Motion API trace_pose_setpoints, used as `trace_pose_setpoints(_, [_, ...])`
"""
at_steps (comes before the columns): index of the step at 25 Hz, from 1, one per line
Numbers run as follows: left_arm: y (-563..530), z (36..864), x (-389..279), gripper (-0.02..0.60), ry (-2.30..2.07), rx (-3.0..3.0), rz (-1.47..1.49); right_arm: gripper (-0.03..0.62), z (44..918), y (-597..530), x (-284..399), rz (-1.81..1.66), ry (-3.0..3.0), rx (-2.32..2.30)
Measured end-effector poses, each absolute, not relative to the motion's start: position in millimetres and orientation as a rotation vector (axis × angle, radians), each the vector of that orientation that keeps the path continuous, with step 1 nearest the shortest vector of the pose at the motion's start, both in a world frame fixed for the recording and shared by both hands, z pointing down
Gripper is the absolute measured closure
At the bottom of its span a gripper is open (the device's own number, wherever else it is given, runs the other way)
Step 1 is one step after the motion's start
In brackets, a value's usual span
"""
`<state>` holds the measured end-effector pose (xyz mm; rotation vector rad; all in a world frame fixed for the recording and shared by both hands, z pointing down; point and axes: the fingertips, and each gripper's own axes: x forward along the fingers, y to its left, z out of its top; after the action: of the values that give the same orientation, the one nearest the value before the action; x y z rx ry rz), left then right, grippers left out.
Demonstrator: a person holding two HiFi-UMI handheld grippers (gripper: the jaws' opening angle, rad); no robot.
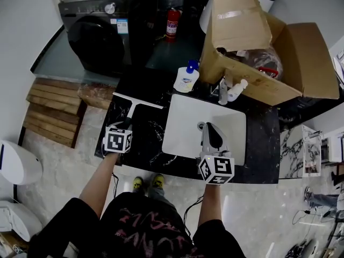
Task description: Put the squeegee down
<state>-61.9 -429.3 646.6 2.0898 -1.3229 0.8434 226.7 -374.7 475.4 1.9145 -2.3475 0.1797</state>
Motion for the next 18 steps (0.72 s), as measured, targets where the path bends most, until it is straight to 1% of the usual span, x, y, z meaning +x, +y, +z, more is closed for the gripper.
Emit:
trace_pose_setpoints(11, [-430.2,653.8,-63.6,0.478,-1.311,2.081,0.939,0.583,477.5,-379.4,224.9,0.172,-2.35,1.899])
trace_pose_setpoints(18, [-432.4,649.3,-62.5,0.456,-1.306,2.117,0.913,0.585,476.3,-381.3,224.2,0.166,-2.351,1.895])
